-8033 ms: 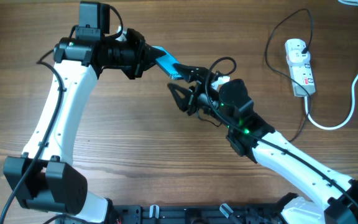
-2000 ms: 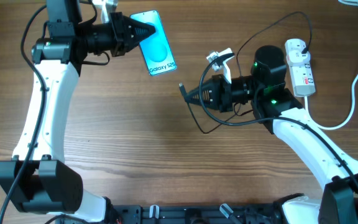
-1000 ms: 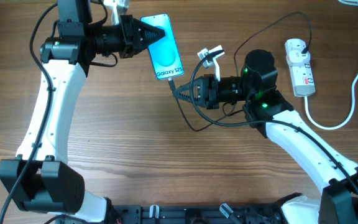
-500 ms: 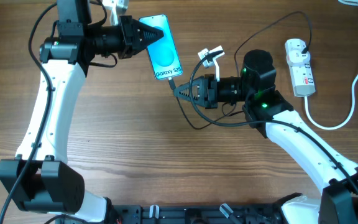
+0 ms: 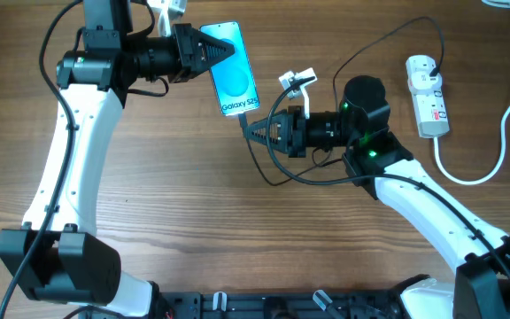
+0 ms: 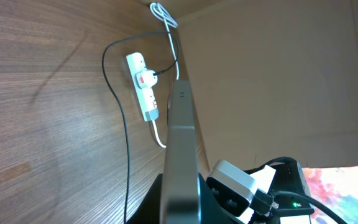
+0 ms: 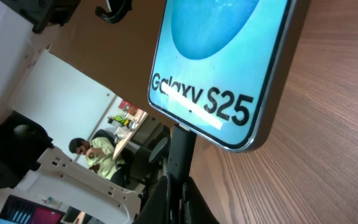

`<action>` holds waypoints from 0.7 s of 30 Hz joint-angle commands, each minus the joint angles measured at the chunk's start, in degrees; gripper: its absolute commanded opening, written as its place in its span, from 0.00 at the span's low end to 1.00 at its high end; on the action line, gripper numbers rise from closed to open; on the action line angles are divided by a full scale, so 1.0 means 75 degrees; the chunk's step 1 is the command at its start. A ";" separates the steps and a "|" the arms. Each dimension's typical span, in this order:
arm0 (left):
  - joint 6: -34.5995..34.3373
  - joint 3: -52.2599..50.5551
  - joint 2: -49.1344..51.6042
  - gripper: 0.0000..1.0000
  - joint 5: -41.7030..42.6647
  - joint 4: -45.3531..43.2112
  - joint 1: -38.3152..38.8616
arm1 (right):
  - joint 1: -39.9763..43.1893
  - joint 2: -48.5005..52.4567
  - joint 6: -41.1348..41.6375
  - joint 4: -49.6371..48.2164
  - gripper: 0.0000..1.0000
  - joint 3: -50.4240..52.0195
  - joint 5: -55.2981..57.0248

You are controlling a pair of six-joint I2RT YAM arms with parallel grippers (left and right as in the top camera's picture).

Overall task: Plug charger to phone and switch on socket
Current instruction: 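Push the USB-C plug into the phone's bottom port with the right gripper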

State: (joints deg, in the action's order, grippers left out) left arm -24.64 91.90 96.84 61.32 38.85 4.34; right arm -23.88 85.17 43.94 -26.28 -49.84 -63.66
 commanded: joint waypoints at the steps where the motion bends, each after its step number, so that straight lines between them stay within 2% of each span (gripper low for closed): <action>1: 0.0236 -0.0111 -0.0125 0.04 0.0472 0.0353 0.0443 | -0.0009 -0.0041 -0.0230 -0.0443 0.05 -0.0291 0.1352; 6: 0.0662 -0.0111 -0.0125 0.04 0.0475 0.0810 0.0443 | 0.0023 -0.0041 -0.0405 -0.0653 0.05 -0.0297 0.1571; 9: 0.0659 -0.0108 -0.0125 0.04 0.0475 0.0764 0.0443 | 0.0020 -0.0041 -0.0408 -0.0539 0.13 -0.0297 0.1469; 16: 0.0627 -0.0108 -0.0125 0.04 0.0472 0.0501 0.0443 | 0.0020 -0.0041 -0.0376 -0.0402 0.19 -0.0294 0.0851; 21: 0.0449 -0.0108 -0.0125 0.04 0.0463 -0.0102 0.0437 | 0.0020 -0.0041 -0.0236 -0.0274 0.29 -0.0294 0.0417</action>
State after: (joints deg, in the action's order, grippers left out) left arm -20.40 91.79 96.84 60.29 39.24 5.76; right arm -23.73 85.19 42.22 -28.29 -49.52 -60.86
